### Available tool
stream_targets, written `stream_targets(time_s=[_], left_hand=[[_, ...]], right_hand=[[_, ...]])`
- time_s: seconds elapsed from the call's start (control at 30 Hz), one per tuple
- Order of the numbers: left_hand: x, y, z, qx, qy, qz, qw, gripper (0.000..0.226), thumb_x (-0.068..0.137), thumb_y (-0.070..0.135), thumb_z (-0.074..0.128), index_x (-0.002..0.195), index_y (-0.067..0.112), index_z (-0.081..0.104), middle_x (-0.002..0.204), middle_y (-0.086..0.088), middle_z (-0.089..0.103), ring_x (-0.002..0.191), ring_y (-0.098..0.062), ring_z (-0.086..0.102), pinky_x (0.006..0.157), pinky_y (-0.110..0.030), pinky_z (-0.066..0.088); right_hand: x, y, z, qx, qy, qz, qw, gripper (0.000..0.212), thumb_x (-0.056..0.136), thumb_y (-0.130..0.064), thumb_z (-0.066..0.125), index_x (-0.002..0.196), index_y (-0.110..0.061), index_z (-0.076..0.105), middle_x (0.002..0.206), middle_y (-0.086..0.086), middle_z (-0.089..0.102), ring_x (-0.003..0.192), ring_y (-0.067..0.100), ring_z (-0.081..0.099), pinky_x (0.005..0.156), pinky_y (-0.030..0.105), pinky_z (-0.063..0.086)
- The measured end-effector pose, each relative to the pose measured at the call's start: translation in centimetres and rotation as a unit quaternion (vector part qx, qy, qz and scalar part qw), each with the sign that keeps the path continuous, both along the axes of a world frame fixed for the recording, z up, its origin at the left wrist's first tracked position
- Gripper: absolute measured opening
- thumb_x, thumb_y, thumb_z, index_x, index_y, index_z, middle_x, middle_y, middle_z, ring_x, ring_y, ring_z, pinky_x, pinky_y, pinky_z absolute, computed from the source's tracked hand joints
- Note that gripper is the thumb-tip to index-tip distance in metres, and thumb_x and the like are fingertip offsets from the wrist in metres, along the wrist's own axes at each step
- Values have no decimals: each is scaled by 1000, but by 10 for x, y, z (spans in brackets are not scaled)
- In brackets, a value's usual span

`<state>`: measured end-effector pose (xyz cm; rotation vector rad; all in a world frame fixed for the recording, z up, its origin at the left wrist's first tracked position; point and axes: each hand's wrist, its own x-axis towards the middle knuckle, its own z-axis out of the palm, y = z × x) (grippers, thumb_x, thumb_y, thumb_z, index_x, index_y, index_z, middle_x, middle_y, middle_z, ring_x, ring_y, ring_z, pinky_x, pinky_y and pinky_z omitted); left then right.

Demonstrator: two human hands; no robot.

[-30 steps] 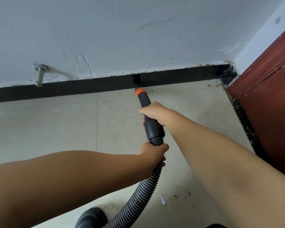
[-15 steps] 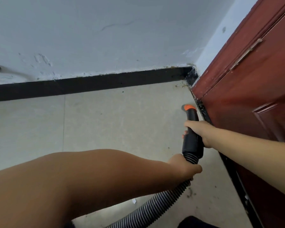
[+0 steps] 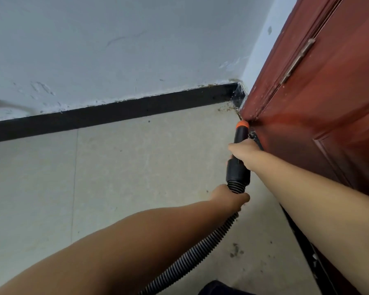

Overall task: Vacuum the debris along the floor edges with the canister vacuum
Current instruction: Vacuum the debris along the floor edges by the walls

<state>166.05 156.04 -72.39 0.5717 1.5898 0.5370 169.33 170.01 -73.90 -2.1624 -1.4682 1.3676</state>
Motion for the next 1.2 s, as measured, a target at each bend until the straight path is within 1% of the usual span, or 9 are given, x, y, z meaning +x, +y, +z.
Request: stream_targets(time_s=[0.1,0.27,0.47,0.6,0.7,0.77,0.9,1.03,1.2], left_hand=[[8,1,-8,-17,5,3,1000,14,80,18,61,82,10,49,74,-10,58,53,-20,53,61,-30,49],[1,17,-13,-14,-4,8,1000,16,82,19,62,85,9,49,72,-8,58,53,-20,54,60,-28,49],[-7,23,-18,-10,-24,22,999,16,85,18,61,86,7,49,68,-6,55,49,-18,52,48,-22,45],[-15,26,-19,6,-14,31,999,18,83,18,61,88,6,49,71,-7,55,57,-22,53,57,-27,47],[-14,20,-24,4,-18,36,999,18,80,19,62,86,7,49,72,-8,55,57,-23,53,63,-32,50],[-12,19,-25,7,-17,33,999,17,79,19,62,83,9,48,71,-8,54,54,-23,52,63,-33,49],[-16,30,-26,25,9,16,1000,16,78,21,62,79,12,48,69,-7,54,54,-23,53,62,-32,48],[-20,37,-28,22,5,13,1000,15,78,20,61,80,12,48,69,-7,54,53,-21,52,60,-30,48],[-11,31,-36,37,7,25,999,15,76,18,60,76,13,46,66,-5,50,57,-23,49,62,-32,47]], right_hand=[[-1,0,-6,12,-63,49,997,31,85,-19,61,111,-4,58,93,11,63,79,29,60,68,31,45],[-9,16,-6,11,-79,74,994,37,86,-20,61,118,-4,54,93,10,59,76,28,57,67,32,43],[-19,23,-6,12,-106,100,989,39,86,-20,61,121,-3,53,92,9,55,74,26,53,66,30,41],[-25,27,-4,13,-91,95,991,37,86,-18,60,119,-3,53,95,11,57,81,29,56,69,32,43],[-26,23,-7,11,-84,106,991,33,86,-21,60,113,-5,52,93,10,59,72,26,57,62,30,42],[-24,22,-9,10,-79,106,991,32,85,-23,60,111,-6,52,92,10,59,68,24,56,58,29,41],[-20,32,-8,20,-41,70,996,36,85,-23,60,116,-4,54,94,10,59,80,29,59,68,33,44],[-21,36,-9,19,-20,61,998,32,83,-22,61,111,-6,55,82,6,59,72,25,59,65,32,45],[-18,35,-17,19,-11,68,997,32,83,-23,61,108,-4,57,95,14,68,82,32,67,72,36,54]])
